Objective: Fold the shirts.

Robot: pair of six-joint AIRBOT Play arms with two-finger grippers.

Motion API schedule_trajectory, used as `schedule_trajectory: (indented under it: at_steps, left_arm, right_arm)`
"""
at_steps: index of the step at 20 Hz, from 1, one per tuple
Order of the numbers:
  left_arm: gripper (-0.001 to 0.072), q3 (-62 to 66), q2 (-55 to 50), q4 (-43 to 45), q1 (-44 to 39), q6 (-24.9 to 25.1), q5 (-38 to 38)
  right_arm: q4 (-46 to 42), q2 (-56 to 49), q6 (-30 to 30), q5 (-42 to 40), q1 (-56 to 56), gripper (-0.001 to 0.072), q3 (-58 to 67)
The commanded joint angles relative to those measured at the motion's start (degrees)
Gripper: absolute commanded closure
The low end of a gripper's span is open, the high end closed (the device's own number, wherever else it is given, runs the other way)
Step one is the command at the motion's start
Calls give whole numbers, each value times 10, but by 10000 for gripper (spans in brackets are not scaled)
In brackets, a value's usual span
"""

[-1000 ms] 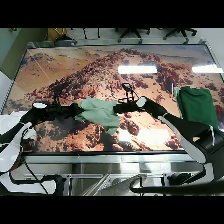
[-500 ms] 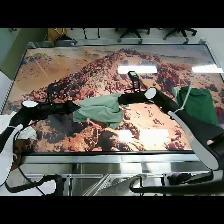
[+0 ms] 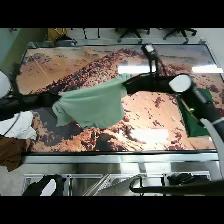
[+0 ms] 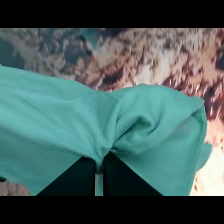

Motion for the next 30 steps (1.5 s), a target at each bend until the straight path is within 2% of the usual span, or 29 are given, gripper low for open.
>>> schedule_trajectory:
  at_steps: [1,5,8,11,14,16,19,21,22,23,24,25,29,30]
  left_arm:
    - [693,147,90,10,-14,-14,-5]
    - [692,367,100,13,-19,-29,-22]
    - [692,458,56,11,-19,-54,-80]
    - [691,439,-7,3,-20,-97,-162]
    - [691,316,-78,-12,-22,-96,-205]
    - [691,209,-127,-2,-38,-64,-156]
    - [691,78,-209,-2,-75,-2,-2]
    - [691,45,-263,-2,-97,31,100]
    - [674,50,-289,-2,-107,35,122]
    - [466,66,-312,-2,-111,34,115]
    - [204,92,-330,-2,-111,24,92]
    - [232,121,-342,-2,-104,-4,62]
    - [239,175,-315,7,-66,-102,-63]
    - [239,158,-288,39,-61,-125,-81]
  right_arm:
    - [-6,86,-38,7,0,695,78]
    - [-68,123,-42,42,0,695,193]
    - [-121,118,-6,99,0,695,208]
    - [-153,63,45,188,0,695,195]
    - [-151,-22,66,238,0,694,137]
    - [-150,-83,68,222,0,694,83]
    - [-141,-184,68,179,0,694,39]
    - [-104,-245,64,148,0,694,39]
    - [-85,-264,63,130,0,694,40]
    - [-76,-277,63,109,0,694,40]
    - [-75,-283,63,92,0,694,40]
    - [-76,-283,63,85,-2,693,40]
    - [-82,-260,63,90,-13,684,43]
    - [-82,-250,63,97,-19,600,43]
